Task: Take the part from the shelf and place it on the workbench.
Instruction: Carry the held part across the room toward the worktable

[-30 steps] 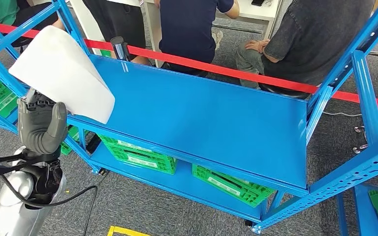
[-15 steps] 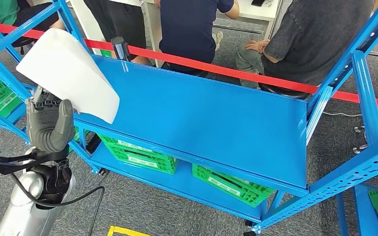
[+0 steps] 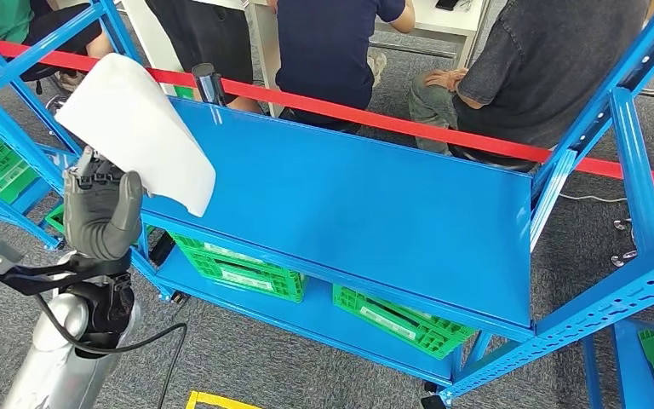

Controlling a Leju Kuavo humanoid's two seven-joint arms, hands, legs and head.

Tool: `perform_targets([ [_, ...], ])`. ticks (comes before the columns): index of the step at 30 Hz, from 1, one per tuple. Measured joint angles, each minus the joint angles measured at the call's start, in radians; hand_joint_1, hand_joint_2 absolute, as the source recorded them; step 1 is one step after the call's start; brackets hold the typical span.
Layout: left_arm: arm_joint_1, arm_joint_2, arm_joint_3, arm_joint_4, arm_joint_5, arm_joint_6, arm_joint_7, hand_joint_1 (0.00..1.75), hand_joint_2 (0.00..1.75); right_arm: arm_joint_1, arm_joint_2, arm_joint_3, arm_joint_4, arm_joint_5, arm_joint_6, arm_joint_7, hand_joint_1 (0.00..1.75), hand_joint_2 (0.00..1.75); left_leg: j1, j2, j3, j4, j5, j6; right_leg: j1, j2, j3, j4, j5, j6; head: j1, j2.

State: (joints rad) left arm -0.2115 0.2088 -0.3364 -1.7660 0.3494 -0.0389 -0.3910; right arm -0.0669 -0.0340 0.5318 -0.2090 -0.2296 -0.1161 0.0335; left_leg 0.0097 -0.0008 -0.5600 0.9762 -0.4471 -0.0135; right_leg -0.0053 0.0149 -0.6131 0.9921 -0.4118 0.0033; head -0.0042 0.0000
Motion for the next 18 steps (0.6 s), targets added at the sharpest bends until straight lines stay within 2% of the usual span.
perform_targets([
  [4, 0.017, -0.014, -0.019, 0.005, 0.009, 0.020, -0.002, 1.75, 1.75, 0.021, -0.008, 0.013, 0.000, 0.007, 0.006, 0.001, 0.00, 0.00, 0.000, 0.000, -0.001, 0.000, 0.000, 0.000, 0.000, 0.000, 0.000, 0.000, 0.000, 0.000, 0.000, 0.000],
  [8, 0.020, -0.027, -0.035, 0.009, 0.011, 0.025, -0.001, 1.75, 1.75, 0.026, -0.022, 0.014, 0.000, -0.011, -0.031, -0.001, 0.00, 0.00, 0.000, 0.000, 0.000, 0.000, 0.000, 0.000, 0.000, 0.000, 0.000, 0.000, 0.000, 0.000, 0.000, 0.000],
  [18, -0.043, -0.069, -0.070, 0.076, 0.018, 0.006, 0.010, 1.75, 1.75, 0.026, -0.042, 0.014, 0.000, -0.018, -0.044, -0.001, 0.00, 0.00, -0.001, 0.000, -0.004, 0.011, -0.007, 0.011, -0.003, 0.000, 0.001, -0.001, 0.001, 0.001, 0.000, 0.000],
])
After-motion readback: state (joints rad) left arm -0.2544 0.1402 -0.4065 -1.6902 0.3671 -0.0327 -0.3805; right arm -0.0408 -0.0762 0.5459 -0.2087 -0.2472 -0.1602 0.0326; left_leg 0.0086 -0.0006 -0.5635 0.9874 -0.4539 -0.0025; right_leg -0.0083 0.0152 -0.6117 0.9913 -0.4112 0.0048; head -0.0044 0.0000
